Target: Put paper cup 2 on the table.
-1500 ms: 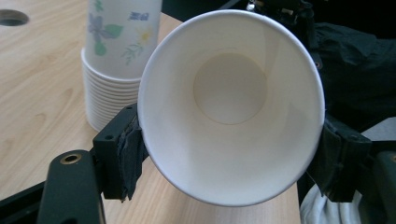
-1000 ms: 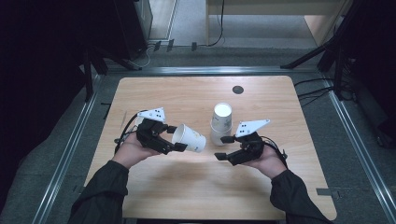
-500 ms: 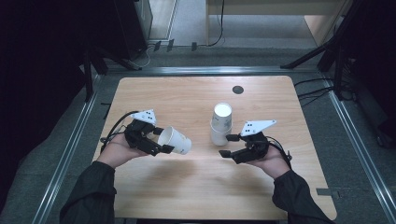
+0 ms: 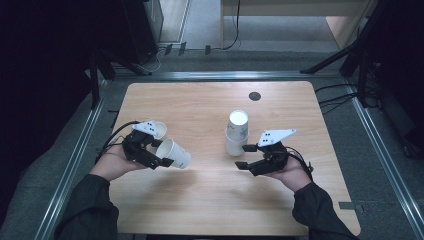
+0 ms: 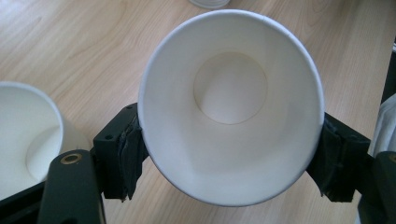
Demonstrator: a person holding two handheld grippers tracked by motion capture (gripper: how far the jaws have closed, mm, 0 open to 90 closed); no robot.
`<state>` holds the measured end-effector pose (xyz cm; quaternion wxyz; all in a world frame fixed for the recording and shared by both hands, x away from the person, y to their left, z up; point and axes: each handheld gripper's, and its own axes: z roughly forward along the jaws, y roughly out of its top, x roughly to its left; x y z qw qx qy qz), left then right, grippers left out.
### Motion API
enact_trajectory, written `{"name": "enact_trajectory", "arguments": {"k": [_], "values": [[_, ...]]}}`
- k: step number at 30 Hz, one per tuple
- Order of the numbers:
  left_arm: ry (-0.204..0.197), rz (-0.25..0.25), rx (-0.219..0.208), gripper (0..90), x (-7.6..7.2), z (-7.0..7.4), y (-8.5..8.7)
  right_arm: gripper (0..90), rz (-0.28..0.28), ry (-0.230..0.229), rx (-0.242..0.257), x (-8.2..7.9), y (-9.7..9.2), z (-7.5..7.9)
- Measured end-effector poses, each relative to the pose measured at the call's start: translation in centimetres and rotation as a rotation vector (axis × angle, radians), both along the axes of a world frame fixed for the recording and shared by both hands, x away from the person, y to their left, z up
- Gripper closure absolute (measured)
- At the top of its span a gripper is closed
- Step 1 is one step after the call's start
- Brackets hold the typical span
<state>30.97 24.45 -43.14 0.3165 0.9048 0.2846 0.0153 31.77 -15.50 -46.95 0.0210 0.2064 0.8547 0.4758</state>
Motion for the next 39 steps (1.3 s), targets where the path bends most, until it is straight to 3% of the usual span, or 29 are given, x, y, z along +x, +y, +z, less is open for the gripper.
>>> {"name": "enact_trajectory", "arguments": {"k": [6, 13, 15, 19, 22, 28, 39], "values": [[0.013, 0.012, 0.048, 23.4, -0.3, -0.4, 1.3, 33.0, 0.004, 0.002, 0.002, 0.1, 0.1, 0.1], [0.017, 0.070, 0.086, 23.4, -0.6, -0.7, 3.3, 33.2, 0.017, 0.004, 0.000, 0.3, 0.5, 0.1], [0.013, 0.084, 0.119, 23.3, -0.7, -0.8, 3.9, 33.3, 0.019, 0.001, -0.001, 0.3, 0.6, 0.0], [0.015, 0.102, 0.131, 23.3, -0.7, -1.0, 4.9, 33.3, 0.021, 0.001, -0.001, 0.3, 0.7, 0.0], [0.016, 0.123, 0.170, 23.3, -0.6, -1.3, 5.4, 33.4, 0.021, 0.001, -0.001, 0.4, 0.7, 0.0], [0.015, 0.126, 0.223, 23.1, -0.4, -2.0, 5.3, 33.6, 0.019, 0.005, -0.002, 0.4, 0.7, 0.0], [0.021, 0.130, 0.250, 22.4, 0.3, -2.9, 4.6, 33.7, 0.018, 0.005, -0.003, 0.4, 0.8, -0.1]]}}
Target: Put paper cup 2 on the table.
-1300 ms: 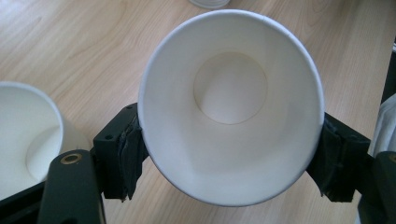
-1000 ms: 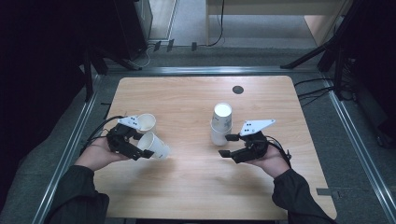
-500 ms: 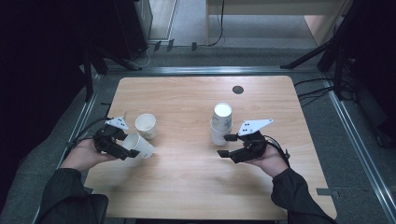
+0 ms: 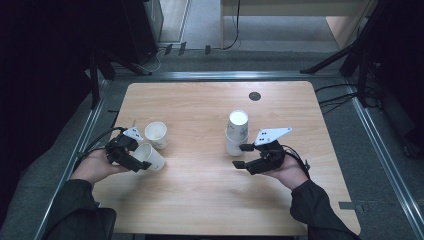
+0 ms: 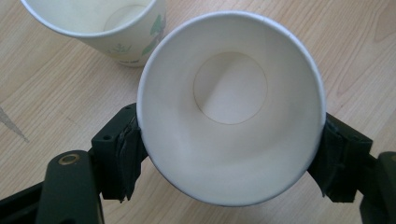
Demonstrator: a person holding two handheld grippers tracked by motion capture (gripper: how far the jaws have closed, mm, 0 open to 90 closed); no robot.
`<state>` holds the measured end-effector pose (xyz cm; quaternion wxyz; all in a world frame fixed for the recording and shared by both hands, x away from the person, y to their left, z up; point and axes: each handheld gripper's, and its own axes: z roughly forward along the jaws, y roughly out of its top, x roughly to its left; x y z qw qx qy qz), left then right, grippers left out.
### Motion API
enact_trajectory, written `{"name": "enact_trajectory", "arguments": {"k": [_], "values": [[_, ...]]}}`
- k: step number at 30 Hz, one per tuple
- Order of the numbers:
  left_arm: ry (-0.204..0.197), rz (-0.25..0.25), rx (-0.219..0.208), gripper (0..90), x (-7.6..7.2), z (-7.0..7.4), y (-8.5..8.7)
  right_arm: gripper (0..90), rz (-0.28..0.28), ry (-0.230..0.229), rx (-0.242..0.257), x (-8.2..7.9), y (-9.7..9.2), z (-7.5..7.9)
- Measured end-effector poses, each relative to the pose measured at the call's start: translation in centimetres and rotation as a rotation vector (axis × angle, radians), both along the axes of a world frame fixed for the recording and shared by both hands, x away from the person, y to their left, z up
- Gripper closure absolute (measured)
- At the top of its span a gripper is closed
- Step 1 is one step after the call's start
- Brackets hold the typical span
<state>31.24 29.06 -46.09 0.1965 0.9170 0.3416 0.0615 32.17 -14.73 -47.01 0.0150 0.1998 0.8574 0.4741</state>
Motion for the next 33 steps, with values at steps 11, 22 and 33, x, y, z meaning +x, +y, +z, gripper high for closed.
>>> {"name": "enact_trajectory", "arguments": {"k": [11, 22, 33], "values": [[0.011, 0.015, 0.014, 21.5, 0.4, -0.5, -0.3, 33.9, -0.001, -0.002, 0.001, 0.0, 0.0, 0.0], [0.013, 0.028, 0.013, 20.8, 0.7, -0.6, -0.6, 34.0, -0.002, -0.001, 0.000, 0.0, 0.0, 0.0], [0.002, 0.035, 0.078, 20.9, 0.7, -0.1, -1.1, 34.3, -0.001, 0.000, -0.002, -0.1, 0.0, 0.0]]}}
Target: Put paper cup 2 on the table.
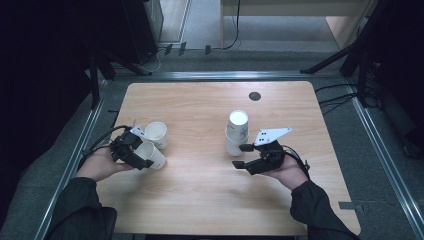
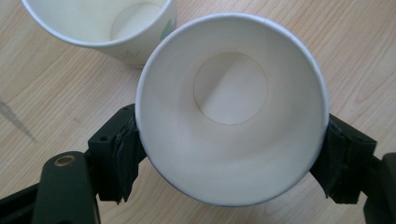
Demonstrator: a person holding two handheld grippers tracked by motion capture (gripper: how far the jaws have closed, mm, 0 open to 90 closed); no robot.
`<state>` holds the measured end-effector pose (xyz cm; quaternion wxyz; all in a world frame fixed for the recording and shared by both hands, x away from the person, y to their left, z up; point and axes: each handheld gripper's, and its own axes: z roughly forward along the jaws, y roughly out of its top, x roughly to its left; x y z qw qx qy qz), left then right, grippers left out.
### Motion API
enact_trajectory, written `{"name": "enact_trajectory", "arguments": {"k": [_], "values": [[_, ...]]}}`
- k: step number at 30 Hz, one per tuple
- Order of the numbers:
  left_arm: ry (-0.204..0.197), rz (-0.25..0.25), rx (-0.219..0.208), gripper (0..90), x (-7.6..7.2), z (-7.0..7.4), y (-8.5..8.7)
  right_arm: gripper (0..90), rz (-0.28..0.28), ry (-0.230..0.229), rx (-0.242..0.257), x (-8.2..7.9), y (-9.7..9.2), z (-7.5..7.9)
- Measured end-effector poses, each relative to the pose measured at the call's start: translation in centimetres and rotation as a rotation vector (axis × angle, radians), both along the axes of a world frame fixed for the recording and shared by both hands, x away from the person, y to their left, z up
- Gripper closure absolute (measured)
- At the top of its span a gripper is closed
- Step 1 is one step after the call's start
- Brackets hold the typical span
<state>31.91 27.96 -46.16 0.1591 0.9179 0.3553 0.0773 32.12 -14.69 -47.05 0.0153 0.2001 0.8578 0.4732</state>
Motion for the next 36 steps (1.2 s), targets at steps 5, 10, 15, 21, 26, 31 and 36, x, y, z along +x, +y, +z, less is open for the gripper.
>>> {"name": "enact_trajectory", "arguments": {"k": [5, 10, 15, 21, 26, 31, 36], "values": [[-0.006, -0.002, 0.008, 20.9, 0.11, 0.19, -0.17, 34.3, 0.003, -0.003, -0.002, 0.01, 0.03, -0.02], [0.003, -0.007, 0.034, 20.9, 0.22, -0.10, -0.26, 34.3, 0.001, -0.002, 0.000, 0.01, 0.02, -0.02], [0.009, -0.013, 0.046, 20.5, 0.26, -0.35, -0.46, 34.4, 0.002, -0.002, -0.001, 0.02, 0.01, -0.03], [0.014, -0.015, 0.034, 19.1, 0.32, -0.40, -0.51, 34.5, 0.000, 0.000, 0.000, -0.01, -0.02, -0.01], [0.017, -0.011, 0.022, 17.6, 0.37, -0.44, -0.49, 34.5, 0.001, -0.003, -0.001, -0.01, -0.05, 0.01], [0.015, -0.005, 0.006, 17.2, 0.31, -0.46, -0.47, 34.5, 0.001, -0.001, -0.001, -0.01, -0.07, 0.00], [0.015, -0.011, -0.005, 17.2, 0.20, -0.39, -0.40, 34.6, 0.002, -0.003, -0.001, 0.00, -0.08, 0.01]]}}
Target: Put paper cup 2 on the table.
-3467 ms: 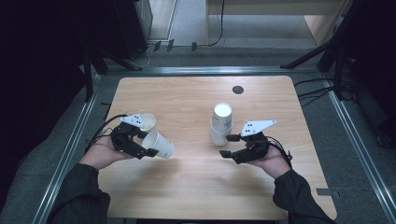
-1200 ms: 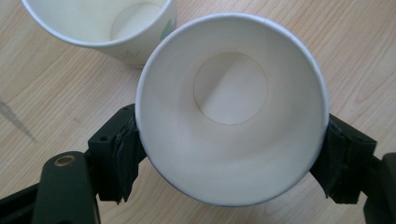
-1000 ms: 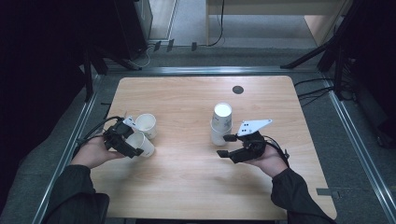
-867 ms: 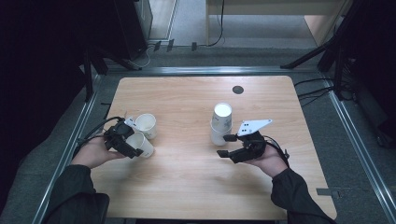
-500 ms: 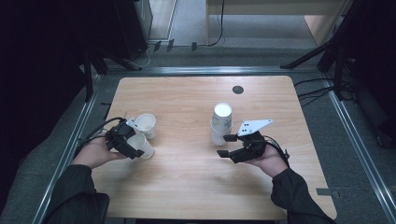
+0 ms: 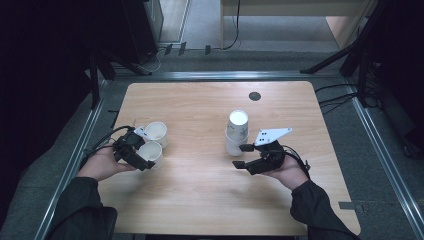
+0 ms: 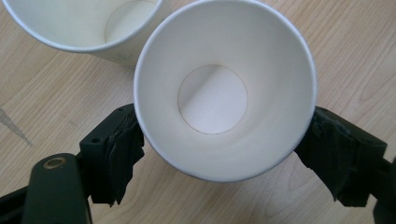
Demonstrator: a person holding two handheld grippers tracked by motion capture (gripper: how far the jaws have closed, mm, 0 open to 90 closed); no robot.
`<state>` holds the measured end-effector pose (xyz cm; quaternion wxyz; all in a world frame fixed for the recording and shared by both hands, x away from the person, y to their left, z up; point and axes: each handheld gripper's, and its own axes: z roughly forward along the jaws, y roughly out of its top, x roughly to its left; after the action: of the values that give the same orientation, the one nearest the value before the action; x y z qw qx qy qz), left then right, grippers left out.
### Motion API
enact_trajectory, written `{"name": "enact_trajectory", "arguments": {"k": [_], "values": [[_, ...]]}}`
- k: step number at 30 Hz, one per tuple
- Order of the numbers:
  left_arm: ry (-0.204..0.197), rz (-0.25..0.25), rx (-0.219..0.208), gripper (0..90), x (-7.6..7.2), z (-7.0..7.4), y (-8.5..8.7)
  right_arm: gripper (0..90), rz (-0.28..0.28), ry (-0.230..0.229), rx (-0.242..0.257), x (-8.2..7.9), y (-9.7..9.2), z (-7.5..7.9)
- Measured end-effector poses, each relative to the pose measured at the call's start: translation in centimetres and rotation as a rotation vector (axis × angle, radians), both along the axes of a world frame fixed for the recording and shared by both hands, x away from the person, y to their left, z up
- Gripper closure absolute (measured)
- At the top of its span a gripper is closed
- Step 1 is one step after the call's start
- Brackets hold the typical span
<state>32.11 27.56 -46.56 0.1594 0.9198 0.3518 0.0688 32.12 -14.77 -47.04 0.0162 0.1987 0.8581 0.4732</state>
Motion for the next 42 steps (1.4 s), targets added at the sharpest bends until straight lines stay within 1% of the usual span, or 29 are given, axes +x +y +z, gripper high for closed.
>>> {"name": "enact_trajectory", "arguments": {"k": [2, 4, 8, 11, 18, 19, 21, 22, 23, 25, 27, 29, 32, 34, 37, 42], "values": [[0.003, -0.004, -0.001, 17.2, 0.0, 0.1, 0.1, 34.6, 0.000, -0.001, 0.001, 0.0, 0.0, 0.0], [0.004, 0.001, -0.014, 16.8, -0.1, 0.2, 0.3, 34.6, 0.001, -0.003, 0.001, 0.0, 0.0, 0.0], [-0.001, 0.014, -0.044, 16.3, -0.2, 0.6, 0.8, 34.6, 0.001, -0.003, 0.003, 0.0, -0.1, 0.0], [-0.003, 0.021, -0.074, 16.3, -0.3, 1.0, 1.3, 34.6, 0.002, -0.002, 0.003, 0.0, -0.1, 0.1], [-0.022, 0.023, -0.096, 16.3, -0.8, 2.3, 1.9, 34.8, 0.001, 0.002, 0.006, 0.0, -0.2, 0.1], [-0.028, 0.023, -0.103, 16.3, -0.9, 2.5, 2.0, 34.8, 0.001, 0.001, 0.006, 0.1, -0.2, 0.1], [-0.044, 0.013, -0.135, 16.4, -1.1, 3.0, 2.1, 34.9, 0.001, 0.002, 0.008, 0.0, -0.2, 0.2], [-0.053, 0.011, -0.164, 16.4, -1.2, 3.3, 2.2, 34.9, 0.002, 0.007, 0.010, 0.0, -0.2, 0.2], [-0.057, 0.014, -0.177, 16.4, -1.3, 3.4, 2.3, 34.9, 0.003, 0.007, 0.010, 0.0, -0.2, 0.2], [-0.076, 0.015, -0.184, 16.4, -1.5, 4.0, 2.4, 35.0, 0.004, 0.006, 0.008, 0.0, -0.3, 0.2], [-0.089, 0.009, -0.193, 16.4, -1.6, 4.4, 2.3, 35.0, 0.006, 0.005, 0.007, 0.0, -0.3, 0.3], [-0.098, 0.001, -0.214, 16.6, -1.7, 4.9, 2.0, 35.0, 0.008, 0.006, 0.009, 0.0, -0.3, 0.4], [-0.107, -0.011, -0.233, 16.8, -1.8, 5.3, 1.3, 35.0, 0.005, 0.004, 0.006, 0.1, -0.5, 0.5], [-0.107, -0.027, -0.248, 16.9, -1.8, 5.6, 0.7, 35.1, 0.004, 0.002, 0.015, 0.0, -0.7, 0.7], [-0.107, -0.051, -0.276, 16.9, -1.8, 5.7, 0.0, 35.1, 0.004, -0.005, 0.023, 0.1, -1.0, 1.0], [-0.103, -0.049, -0.292, 17.1, -1.4, 5.6, -0.7, 35.2, 0.000, -0.007, 0.025, 0.0, -1.6, 1.3]]}}
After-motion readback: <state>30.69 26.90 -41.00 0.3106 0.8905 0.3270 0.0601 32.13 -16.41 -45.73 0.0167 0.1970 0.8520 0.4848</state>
